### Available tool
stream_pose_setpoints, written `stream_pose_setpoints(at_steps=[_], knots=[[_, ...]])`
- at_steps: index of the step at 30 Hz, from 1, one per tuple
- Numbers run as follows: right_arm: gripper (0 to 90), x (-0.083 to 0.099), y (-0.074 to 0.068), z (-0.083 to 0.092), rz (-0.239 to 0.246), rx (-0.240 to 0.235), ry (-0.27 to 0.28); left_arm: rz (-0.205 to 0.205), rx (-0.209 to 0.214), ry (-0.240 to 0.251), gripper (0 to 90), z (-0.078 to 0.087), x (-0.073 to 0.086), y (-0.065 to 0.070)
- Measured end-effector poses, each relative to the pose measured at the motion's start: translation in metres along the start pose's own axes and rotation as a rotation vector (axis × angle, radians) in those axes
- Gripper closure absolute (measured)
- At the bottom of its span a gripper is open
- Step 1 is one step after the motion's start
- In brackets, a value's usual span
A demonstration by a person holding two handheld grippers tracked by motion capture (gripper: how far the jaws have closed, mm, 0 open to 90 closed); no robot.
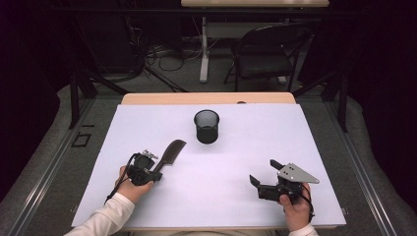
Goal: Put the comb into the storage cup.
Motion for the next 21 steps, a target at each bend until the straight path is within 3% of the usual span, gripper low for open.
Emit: stream_pose_setpoints(at_steps=[21], knots=[[9.6, 0.0004, 0.0002, -0.0006, 0.001, 0.001, -0.003, 0.001, -0.011, 0.005, 90.0, 0.0051, -0.0002, -0.0038]])
Point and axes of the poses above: each handheld gripper's, and its own axes: z roughly backward along the jaws, x roughly out of its underside, y roughly to its right, the point moved 7 cm from there along -z, roughly forward along the jaws, and after that the axes turned 7 degrees about -z, right-handed, at the moved point
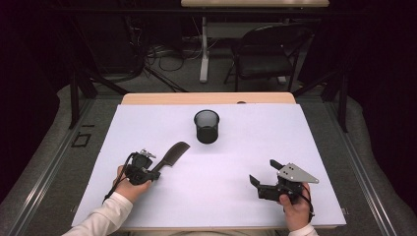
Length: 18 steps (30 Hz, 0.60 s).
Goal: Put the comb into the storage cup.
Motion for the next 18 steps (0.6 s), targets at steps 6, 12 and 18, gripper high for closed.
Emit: stream_pose_setpoints(at_steps=[6, 12, 18], knots=[[9.6, 0.000, 0.000, 0.000, 0.000, 0.000, 0.002, 0.004, 0.001, 0.020, 89.8, 0.007, -0.004, 0.000], [9.6, 0.000, 0.000, 0.000, -0.002, -0.001, 0.000, 0.015, 0.000, 0.034, 85.8, 0.013, -0.006, -0.003], [9.6, 0.000, 0.000, 0.000, -0.002, -0.001, 0.000, 0.025, -0.003, 0.051, 78.9, 0.018, -0.005, -0.005]])
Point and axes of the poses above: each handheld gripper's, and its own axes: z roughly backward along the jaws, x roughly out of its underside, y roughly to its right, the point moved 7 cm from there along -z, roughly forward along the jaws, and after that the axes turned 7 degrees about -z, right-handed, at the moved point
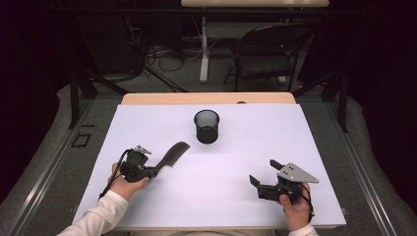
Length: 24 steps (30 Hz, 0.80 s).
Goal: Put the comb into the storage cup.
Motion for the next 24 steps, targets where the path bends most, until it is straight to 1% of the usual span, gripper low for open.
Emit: stream_pose_setpoints(at_steps=[1, 4, 9, 17, 18, 20, 24], knots=[[9.6, 0.000, 0.000, 0.000, 0.000, -0.001, 0.000, -0.002, -0.002, 0.000, 77.4, 0.001, 0.000, -0.001], [9.7, 0.000, 0.000, 0.000, 0.001, 0.002, -0.004, 0.007, -0.007, 0.000, 71.7, 0.003, 0.001, -0.003], [9.7, 0.001, 0.000, -0.001, 0.004, 0.001, -0.006, 0.027, -0.006, 0.018, 62.0, 0.006, 0.001, -0.007], [9.8, 0.001, 0.000, -0.001, 0.001, 0.000, -0.006, 0.046, -0.009, 0.041, 51.6, 0.010, -0.001, -0.011], [9.8, 0.001, 0.001, -0.001, 0.002, 0.001, -0.006, 0.040, -0.011, 0.042, 50.4, 0.010, -0.002, -0.012], [9.8, 0.001, 0.001, -0.001, 0.002, -0.001, -0.009, 0.031, -0.015, 0.039, 49.8, 0.010, -0.002, -0.013], [9.8, 0.001, 0.000, -0.001, 0.001, -0.001, -0.008, 0.029, -0.011, 0.035, 49.4, 0.011, -0.003, -0.014]])
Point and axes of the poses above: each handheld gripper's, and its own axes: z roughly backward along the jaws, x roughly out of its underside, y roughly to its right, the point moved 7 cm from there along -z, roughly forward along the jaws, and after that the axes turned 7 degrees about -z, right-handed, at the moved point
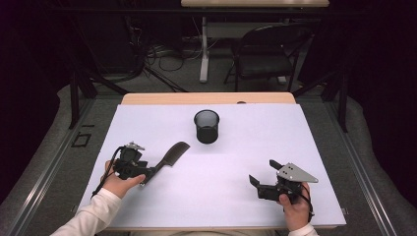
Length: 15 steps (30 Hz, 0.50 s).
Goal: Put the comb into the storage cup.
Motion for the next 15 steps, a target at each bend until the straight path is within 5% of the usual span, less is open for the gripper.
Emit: stream_pose_setpoints(at_steps=[15], knots=[[9.9, 0.0002, 0.0000, -0.0002, 0.000, -0.001, -0.001, 0.008, 0.001, -0.019, 46.6, 0.0018, -0.0026, -0.0073]])
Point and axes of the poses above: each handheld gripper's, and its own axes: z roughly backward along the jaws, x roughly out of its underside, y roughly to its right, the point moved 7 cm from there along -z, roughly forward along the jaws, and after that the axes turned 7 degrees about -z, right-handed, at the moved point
